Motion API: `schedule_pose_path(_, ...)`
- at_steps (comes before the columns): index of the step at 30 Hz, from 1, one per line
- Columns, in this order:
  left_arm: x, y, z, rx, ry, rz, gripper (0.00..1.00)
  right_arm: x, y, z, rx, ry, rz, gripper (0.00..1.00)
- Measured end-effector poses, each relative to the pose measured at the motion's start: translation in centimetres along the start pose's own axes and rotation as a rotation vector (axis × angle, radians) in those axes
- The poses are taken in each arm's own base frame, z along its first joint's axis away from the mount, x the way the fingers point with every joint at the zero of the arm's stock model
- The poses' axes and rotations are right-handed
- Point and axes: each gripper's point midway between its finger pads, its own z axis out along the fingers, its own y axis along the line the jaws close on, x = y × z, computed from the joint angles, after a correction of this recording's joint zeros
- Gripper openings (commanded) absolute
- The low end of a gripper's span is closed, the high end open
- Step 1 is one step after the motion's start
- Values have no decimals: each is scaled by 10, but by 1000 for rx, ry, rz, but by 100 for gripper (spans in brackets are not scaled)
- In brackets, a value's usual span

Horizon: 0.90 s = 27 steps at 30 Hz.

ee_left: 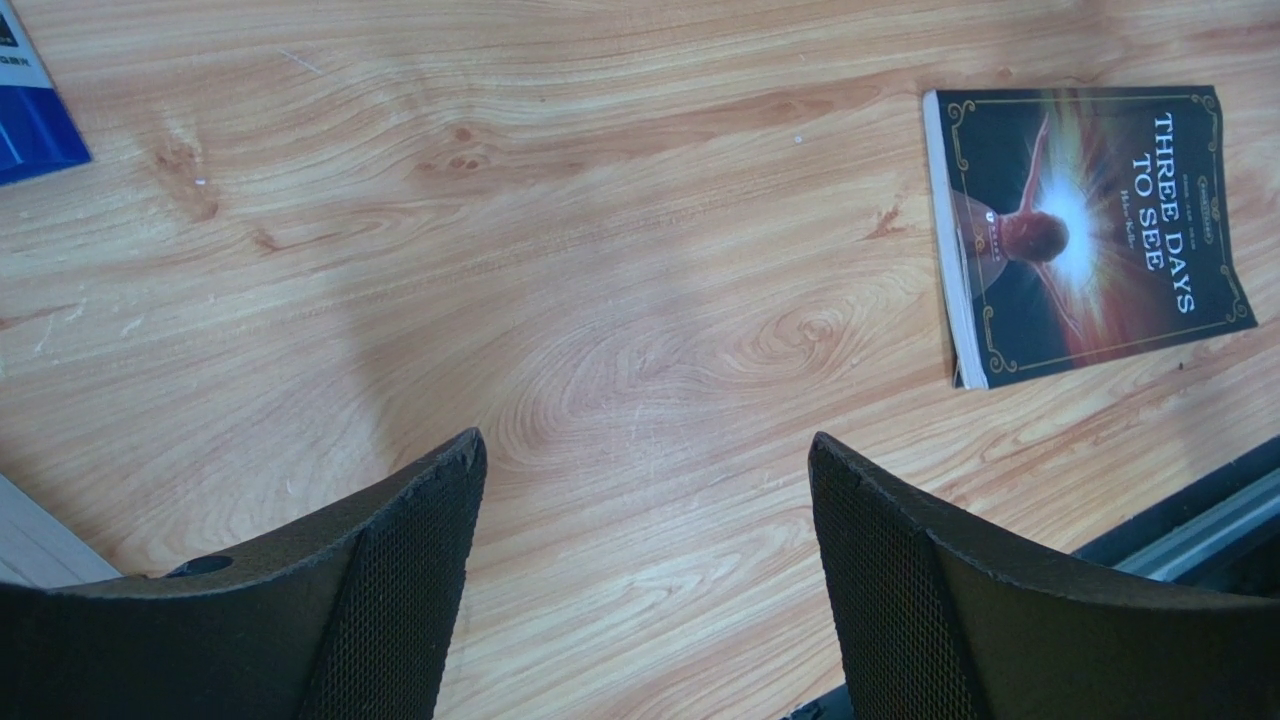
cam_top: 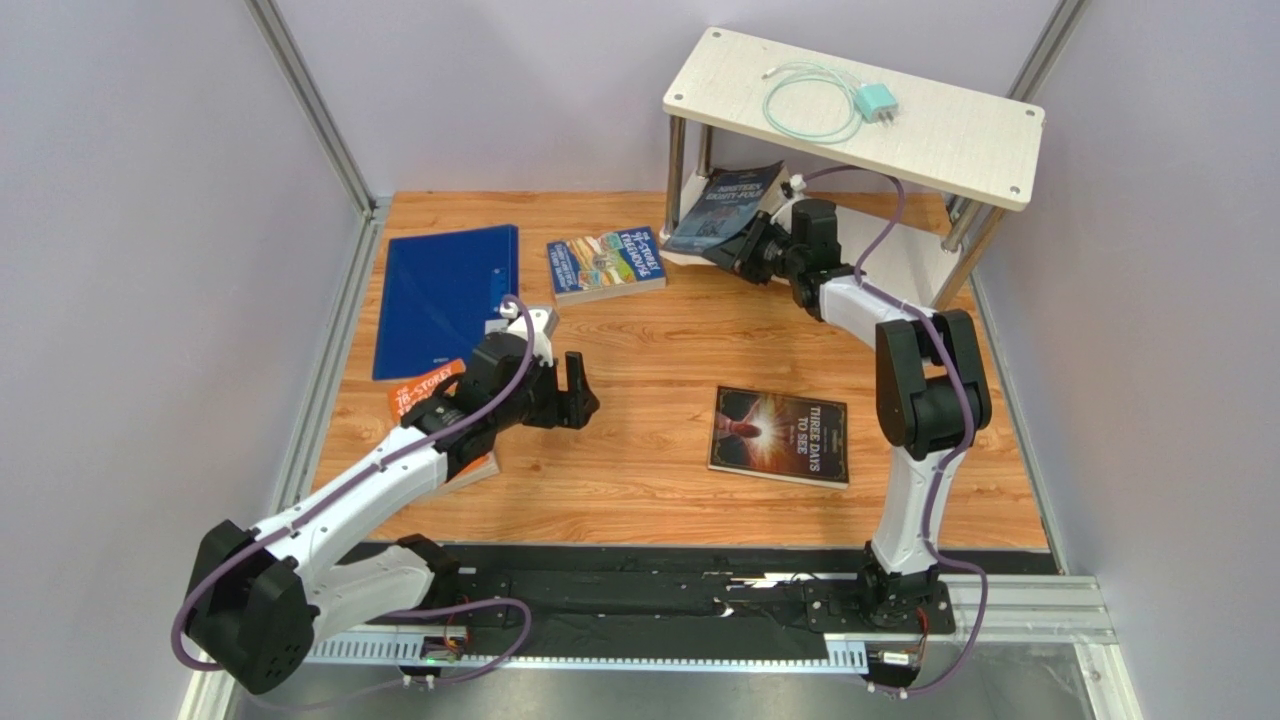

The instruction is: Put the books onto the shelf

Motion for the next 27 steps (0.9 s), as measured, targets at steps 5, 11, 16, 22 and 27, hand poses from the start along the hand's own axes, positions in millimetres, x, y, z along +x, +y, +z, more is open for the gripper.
schedule_pose_path(5, 1, -1, 3, 5, 4, -2, 83, -4, -8, -2, 19, -1, 21, 2)
schedule_pose_path(11, 6, -2, 8, 12, 27, -5, 83, -15, -24, -2, 23, -8, 48, 2)
schedule_pose_path(16, 6, -3, 11, 19, 29, -6, 83, -22, -34, 3, 7, 11, 66, 5)
schedule_pose_path(22, 8, -3, 14, 23, 37, -7, 82, -33, -34, 15, -8, 21, 63, 13)
schedule_pose_path(27, 8, -4, 14, 29, 38, -7, 82, -34, -36, 17, -11, 49, 71, 32)
